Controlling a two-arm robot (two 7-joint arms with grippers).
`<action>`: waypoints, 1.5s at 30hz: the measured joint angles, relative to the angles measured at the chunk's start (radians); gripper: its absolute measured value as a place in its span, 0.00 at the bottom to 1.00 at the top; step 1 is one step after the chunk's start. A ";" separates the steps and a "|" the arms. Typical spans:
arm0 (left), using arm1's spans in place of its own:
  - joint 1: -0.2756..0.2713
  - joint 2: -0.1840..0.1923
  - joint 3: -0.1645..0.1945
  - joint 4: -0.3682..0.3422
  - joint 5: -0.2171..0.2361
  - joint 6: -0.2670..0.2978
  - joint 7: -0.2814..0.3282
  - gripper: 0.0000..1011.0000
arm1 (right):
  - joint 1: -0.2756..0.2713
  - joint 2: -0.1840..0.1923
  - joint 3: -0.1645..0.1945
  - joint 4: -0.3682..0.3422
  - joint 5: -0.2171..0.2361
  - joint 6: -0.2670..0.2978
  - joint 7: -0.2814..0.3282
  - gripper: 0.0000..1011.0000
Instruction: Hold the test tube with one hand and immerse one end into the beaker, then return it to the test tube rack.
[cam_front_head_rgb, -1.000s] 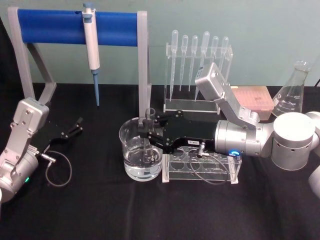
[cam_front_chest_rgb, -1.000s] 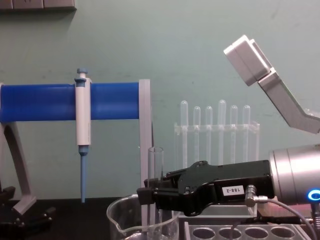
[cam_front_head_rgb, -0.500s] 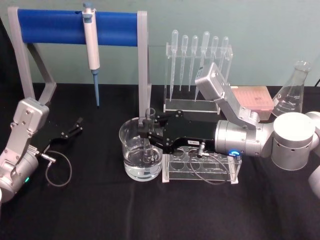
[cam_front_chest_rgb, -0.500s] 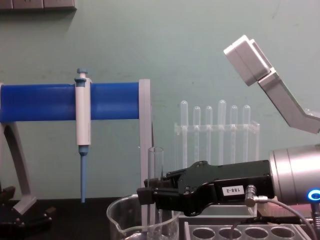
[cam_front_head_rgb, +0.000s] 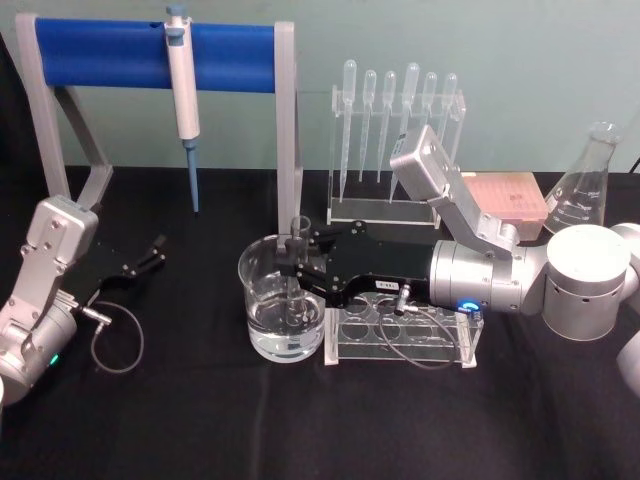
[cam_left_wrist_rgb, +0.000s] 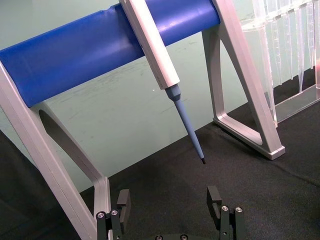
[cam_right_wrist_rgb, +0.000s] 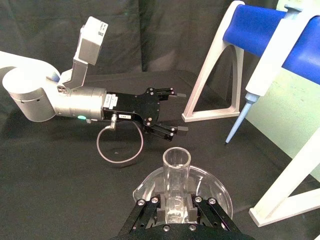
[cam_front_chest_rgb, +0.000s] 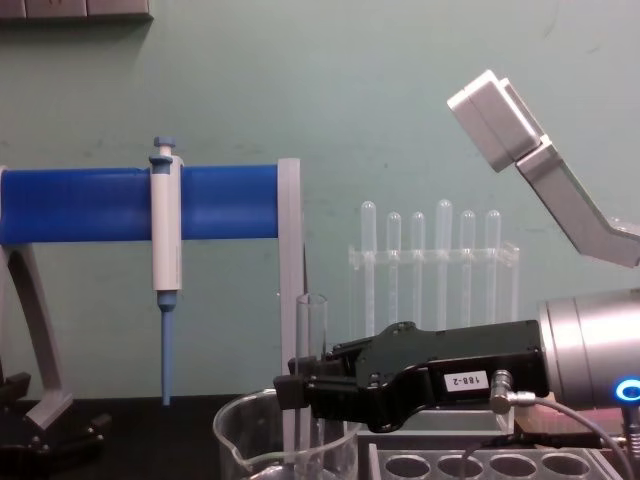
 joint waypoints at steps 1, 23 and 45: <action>0.000 0.000 0.000 0.000 0.000 0.000 0.000 0.99 | 0.000 0.000 0.000 0.000 0.000 0.000 0.000 0.22; 0.000 0.000 0.000 0.000 0.000 0.000 0.000 0.99 | 0.000 0.000 0.000 0.000 0.000 0.000 0.000 0.22; 0.000 0.000 0.000 0.000 0.000 0.000 0.000 0.99 | 0.000 0.000 0.000 0.000 0.000 0.000 0.000 0.22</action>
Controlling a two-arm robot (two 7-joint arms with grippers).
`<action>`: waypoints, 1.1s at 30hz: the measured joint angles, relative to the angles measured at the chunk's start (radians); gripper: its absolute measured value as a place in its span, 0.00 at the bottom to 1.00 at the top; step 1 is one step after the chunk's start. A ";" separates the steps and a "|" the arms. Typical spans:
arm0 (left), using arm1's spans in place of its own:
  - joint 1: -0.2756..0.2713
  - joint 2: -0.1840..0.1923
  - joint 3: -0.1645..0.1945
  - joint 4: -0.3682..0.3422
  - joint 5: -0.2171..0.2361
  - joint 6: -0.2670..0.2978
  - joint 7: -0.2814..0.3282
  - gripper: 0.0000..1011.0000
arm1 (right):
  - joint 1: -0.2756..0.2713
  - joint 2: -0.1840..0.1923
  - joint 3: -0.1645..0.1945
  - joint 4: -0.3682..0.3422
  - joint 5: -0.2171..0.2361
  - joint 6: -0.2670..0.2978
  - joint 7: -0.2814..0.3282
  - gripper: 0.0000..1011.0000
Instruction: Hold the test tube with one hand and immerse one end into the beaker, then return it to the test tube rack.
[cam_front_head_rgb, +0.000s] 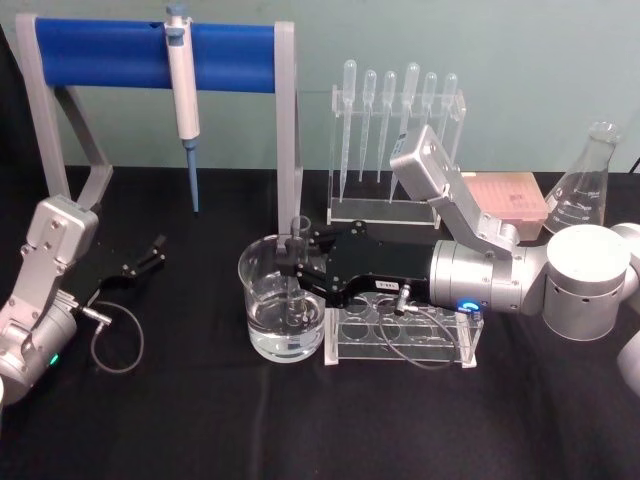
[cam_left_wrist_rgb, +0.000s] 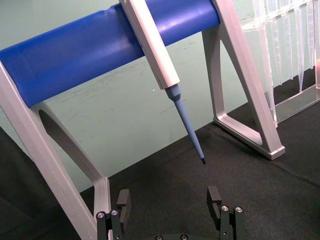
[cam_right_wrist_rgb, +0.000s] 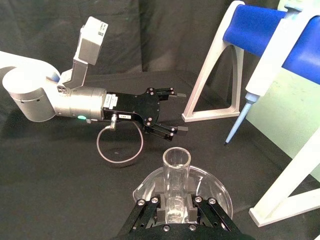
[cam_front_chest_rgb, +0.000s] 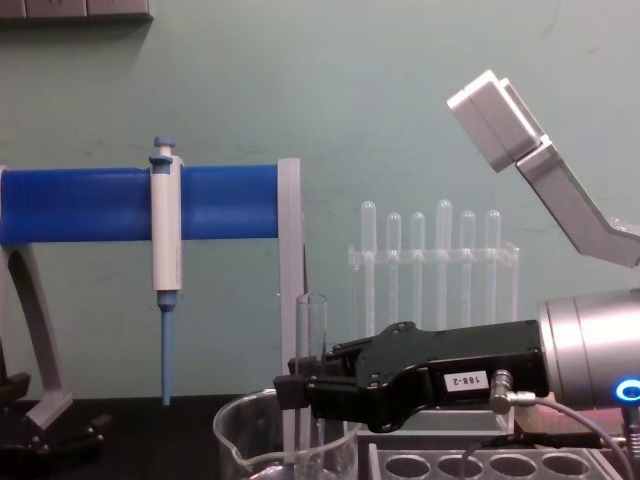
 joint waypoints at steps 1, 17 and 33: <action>0.000 0.000 0.000 0.000 0.000 0.000 0.000 0.99 | 0.000 0.000 0.000 0.000 0.000 0.000 0.000 0.22; 0.000 0.000 0.000 0.000 0.000 0.000 0.000 0.99 | 0.000 0.000 0.000 0.000 0.000 0.000 0.000 0.22; 0.000 0.000 0.000 0.000 0.000 0.000 0.000 0.99 | 0.000 0.000 0.000 0.000 0.000 0.000 0.000 0.22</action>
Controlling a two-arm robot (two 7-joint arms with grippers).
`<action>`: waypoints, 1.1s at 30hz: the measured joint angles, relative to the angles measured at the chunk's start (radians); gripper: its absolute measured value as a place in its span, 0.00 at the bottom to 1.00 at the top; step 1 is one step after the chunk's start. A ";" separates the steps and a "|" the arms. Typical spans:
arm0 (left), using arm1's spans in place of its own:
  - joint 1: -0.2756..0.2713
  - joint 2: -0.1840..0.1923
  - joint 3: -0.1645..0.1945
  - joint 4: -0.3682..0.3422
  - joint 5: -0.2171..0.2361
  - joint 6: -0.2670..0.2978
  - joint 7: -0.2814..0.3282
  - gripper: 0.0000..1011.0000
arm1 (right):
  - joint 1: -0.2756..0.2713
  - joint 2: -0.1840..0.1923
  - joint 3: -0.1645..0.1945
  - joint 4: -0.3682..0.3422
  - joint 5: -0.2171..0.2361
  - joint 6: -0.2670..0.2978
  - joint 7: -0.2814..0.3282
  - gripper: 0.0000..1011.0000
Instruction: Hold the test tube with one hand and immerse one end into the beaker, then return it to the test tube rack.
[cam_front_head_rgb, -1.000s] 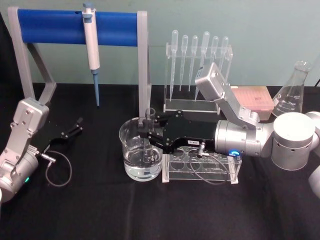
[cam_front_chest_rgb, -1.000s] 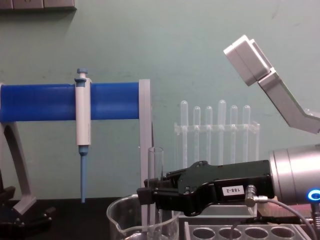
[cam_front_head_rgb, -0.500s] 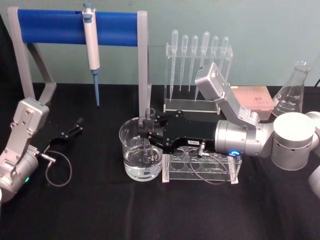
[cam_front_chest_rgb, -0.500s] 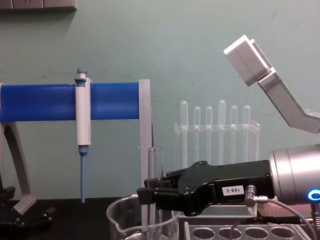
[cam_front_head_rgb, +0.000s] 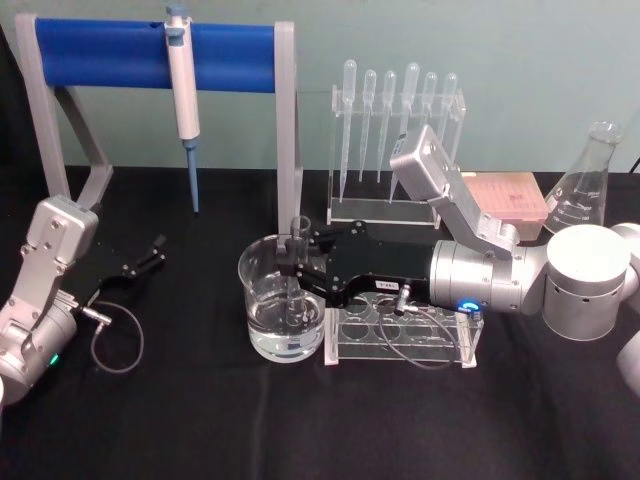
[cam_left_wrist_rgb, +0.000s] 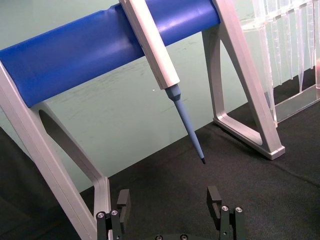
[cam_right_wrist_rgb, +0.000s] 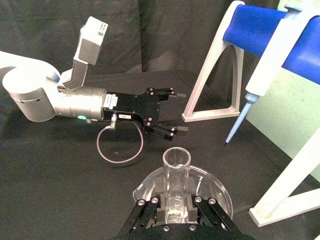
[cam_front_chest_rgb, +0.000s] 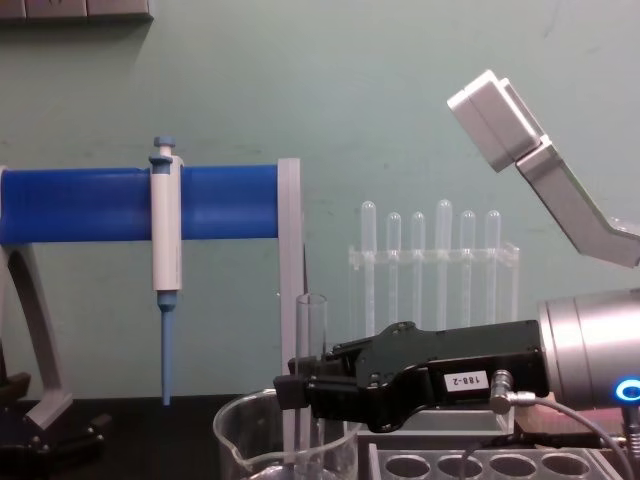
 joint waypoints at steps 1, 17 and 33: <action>0.000 0.000 0.000 0.000 0.000 0.000 0.000 0.99 | 0.000 0.000 0.000 0.000 0.000 0.000 0.000 0.22; 0.000 0.000 0.000 0.000 0.000 0.000 0.000 0.99 | 0.000 0.000 0.000 0.000 0.000 0.000 0.000 0.22; 0.000 0.000 0.000 0.000 0.000 0.000 0.000 0.99 | 0.000 0.000 0.000 0.000 0.000 0.000 0.000 0.22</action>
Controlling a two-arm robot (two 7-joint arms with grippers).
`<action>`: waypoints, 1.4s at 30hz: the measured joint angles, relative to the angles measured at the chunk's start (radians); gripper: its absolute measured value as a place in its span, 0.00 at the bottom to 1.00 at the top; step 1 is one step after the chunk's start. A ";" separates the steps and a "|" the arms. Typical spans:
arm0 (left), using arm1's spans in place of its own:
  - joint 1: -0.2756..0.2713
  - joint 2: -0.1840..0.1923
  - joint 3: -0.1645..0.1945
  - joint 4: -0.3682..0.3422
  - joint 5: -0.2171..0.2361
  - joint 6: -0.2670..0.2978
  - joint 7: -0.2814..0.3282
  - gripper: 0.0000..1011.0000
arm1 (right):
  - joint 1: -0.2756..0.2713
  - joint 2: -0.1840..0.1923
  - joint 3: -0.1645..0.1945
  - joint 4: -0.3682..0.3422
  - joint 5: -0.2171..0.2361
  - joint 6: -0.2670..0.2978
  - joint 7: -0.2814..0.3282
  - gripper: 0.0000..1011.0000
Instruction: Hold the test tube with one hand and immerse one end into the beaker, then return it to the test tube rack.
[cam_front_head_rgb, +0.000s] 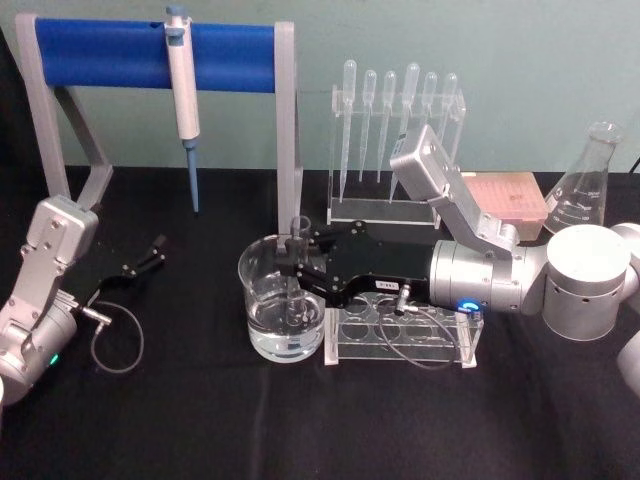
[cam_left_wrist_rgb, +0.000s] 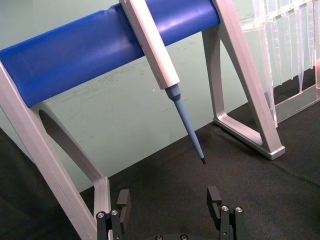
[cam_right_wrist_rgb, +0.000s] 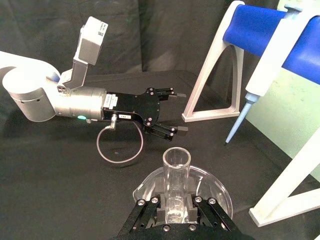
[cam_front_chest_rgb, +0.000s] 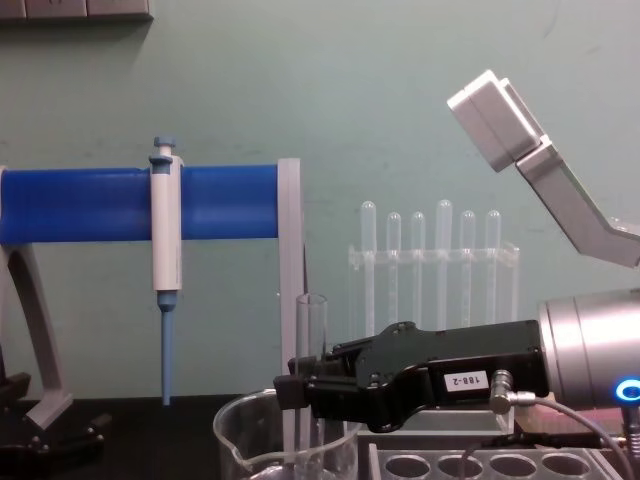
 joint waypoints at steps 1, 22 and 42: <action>0.000 0.000 0.000 0.000 0.000 0.000 0.000 0.99 | 0.000 0.000 0.000 0.000 0.000 0.000 0.000 0.22; 0.000 0.000 0.000 0.000 0.000 0.000 0.000 0.99 | 0.026 0.008 0.019 -0.058 0.015 0.028 0.003 0.22; 0.000 0.000 0.000 0.000 0.000 0.000 0.000 0.99 | 0.056 0.114 0.091 -0.224 0.125 0.121 -0.016 0.22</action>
